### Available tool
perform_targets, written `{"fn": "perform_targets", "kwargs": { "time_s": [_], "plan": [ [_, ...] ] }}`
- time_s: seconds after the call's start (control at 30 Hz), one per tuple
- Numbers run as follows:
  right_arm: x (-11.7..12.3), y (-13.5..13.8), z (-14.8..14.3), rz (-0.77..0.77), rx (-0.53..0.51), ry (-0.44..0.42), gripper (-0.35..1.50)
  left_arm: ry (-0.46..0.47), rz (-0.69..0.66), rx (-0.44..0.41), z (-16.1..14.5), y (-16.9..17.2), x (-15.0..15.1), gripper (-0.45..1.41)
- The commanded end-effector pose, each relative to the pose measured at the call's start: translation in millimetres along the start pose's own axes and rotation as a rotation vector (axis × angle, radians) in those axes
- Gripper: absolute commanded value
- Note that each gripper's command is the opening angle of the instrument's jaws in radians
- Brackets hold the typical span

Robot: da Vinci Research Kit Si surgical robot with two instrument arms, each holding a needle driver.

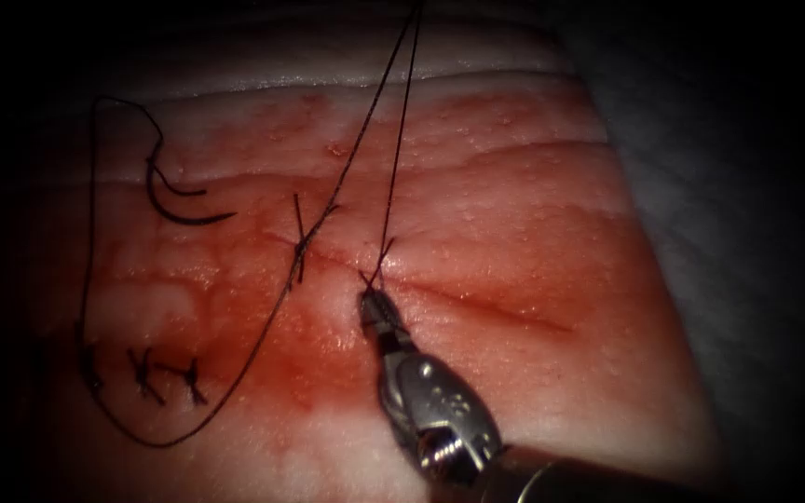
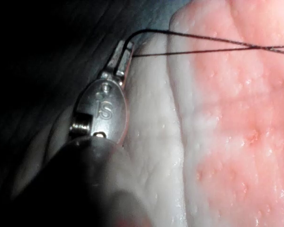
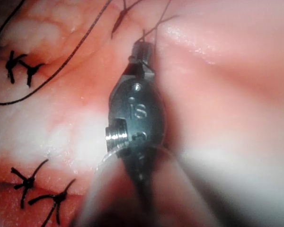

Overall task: Wound Closure
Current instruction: Tension the suture by pulling up the left needle driver and down with the right needle driver.

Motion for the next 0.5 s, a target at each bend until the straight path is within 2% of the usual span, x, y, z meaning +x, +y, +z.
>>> {"fn": "perform_targets", "kwargs": {
  "time_s": [0.03, 0.3, 0.5],
  "plan": [
    [-0.5, -0.6, 0.5, -0.009, -0.003, 0.003, -0.35, 0.004, 0.001, 0.003, 0.4, -0.9, -0.2, -0.45],
    [-0.1, -0.9, 0.3, -0.022, -0.015, 0.000, -0.35, -0.032, -0.011, 0.017, 0.1, -1.1, -0.2, -0.45],
    [1.2, 0.1, 0.7, -0.014, -0.007, 0.019, -0.35, 0.026, -0.055, -0.026, -1.3, 1.6, 1.5, -0.45]
  ]
}}
